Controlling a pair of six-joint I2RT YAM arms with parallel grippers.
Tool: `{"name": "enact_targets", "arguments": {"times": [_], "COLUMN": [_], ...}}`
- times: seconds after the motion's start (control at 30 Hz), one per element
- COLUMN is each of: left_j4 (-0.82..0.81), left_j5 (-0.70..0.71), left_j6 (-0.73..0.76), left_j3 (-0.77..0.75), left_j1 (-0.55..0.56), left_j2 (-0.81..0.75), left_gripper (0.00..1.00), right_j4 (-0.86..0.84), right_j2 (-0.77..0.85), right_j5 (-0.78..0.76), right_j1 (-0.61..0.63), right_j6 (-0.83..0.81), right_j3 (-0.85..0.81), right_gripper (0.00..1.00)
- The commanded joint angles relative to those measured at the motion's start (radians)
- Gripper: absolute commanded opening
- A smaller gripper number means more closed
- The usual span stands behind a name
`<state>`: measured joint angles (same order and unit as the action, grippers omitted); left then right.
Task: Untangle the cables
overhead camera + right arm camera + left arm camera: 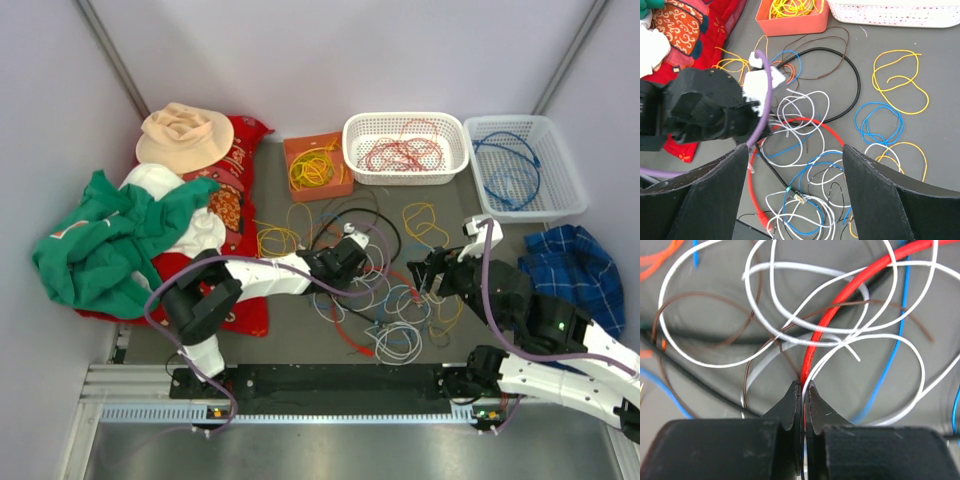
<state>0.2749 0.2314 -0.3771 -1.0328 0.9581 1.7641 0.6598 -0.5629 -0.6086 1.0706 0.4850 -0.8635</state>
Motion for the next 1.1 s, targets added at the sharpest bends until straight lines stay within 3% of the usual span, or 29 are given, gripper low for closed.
{"name": "enact_targets", "arguments": {"times": [0.0, 0.23, 0.5, 0.8, 1.07], "left_j4": [0.098, 0.121, 0.133, 0.073, 0.056], "left_j5": [-0.010, -0.006, -0.027, -0.116, -0.184], "left_j6": [-0.028, -0.014, 0.015, 0.018, 0.056], "left_j3": [-0.003, -0.079, -0.151, -0.128, -0.119], "left_j1": [-0.004, -0.004, -0.013, -0.027, -0.027], "left_j2": [-0.146, -0.391, -0.546, -0.623, -0.637], "left_gripper": [0.00, 0.00, 0.00, 0.00, 0.00], "right_j4": [0.004, 0.011, 0.018, -0.051, -0.181], "right_j2": [0.009, 0.009, -0.012, -0.032, -0.265], "right_j5": [-0.016, -0.025, -0.039, 0.004, 0.038], "right_j1": [0.012, 0.012, 0.012, 0.012, 0.002], "right_j6": [0.015, 0.000, -0.045, -0.095, -0.310], "right_j3": [-0.012, -0.040, -0.143, -0.170, -0.230], "right_gripper": [0.75, 0.75, 0.75, 0.75, 0.75]}}
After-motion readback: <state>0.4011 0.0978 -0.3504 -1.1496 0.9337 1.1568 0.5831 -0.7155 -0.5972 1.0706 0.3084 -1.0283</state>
